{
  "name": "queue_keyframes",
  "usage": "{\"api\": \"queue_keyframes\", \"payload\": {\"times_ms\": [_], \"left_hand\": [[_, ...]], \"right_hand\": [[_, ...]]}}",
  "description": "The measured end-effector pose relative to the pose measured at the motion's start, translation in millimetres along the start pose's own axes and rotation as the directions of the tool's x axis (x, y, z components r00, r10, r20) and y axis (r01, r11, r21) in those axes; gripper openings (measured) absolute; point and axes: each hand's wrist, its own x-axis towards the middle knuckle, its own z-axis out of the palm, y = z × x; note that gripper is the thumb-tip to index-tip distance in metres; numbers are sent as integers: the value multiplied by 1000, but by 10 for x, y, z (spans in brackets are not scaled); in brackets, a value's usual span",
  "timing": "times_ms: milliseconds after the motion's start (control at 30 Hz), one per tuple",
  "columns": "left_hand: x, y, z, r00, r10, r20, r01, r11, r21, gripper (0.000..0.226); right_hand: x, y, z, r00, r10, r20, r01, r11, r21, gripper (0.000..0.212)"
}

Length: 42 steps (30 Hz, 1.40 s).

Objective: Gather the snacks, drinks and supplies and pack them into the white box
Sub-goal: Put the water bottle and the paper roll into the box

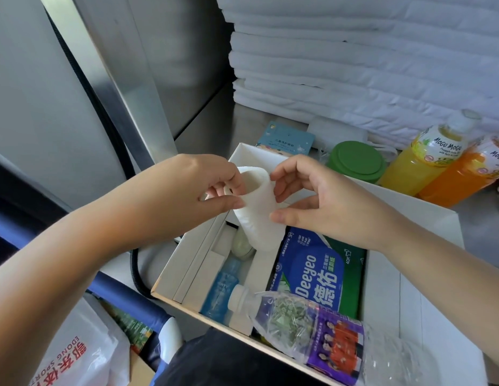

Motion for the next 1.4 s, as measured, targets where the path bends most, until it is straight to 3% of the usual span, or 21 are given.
{"api": "queue_keyframes", "payload": {"times_ms": [167, 333, 667, 967, 1167, 1300, 1400], "left_hand": [[-5, 13, 1, 982, 185, 50, -185, 983, 2, 14], [5, 2, 21, 966, 250, 64, -251, 968, 10, 11], [-108, -76, -18, 968, 250, -32, -238, 949, 204, 38], [-239, -214, 62, 976, 217, -26, -205, 951, 232, 37], [-287, -240, 137, 977, 214, -3, -203, 930, 305, 34], [-278, -241, 141, 972, 230, 39, -228, 905, 360, 25], [-263, -225, 152, 969, 236, 71, -244, 881, 406, 29]], "right_hand": [[3, -12, 11, 997, 10, 71, -8, 999, -33, 53], [12, -42, 32, 992, -3, 126, 4, 1000, -7, 54], [60, 12, 146, 988, 110, 112, -135, 959, 248, 54], [242, 47, 580, 952, 239, 191, -301, 842, 447, 41], [286, 141, 647, 884, 262, 387, -433, 771, 467, 40], [247, 224, 688, 844, 310, 438, -504, 739, 447, 41], [243, 244, 680, 839, 327, 434, -488, 804, 339, 45]]}}
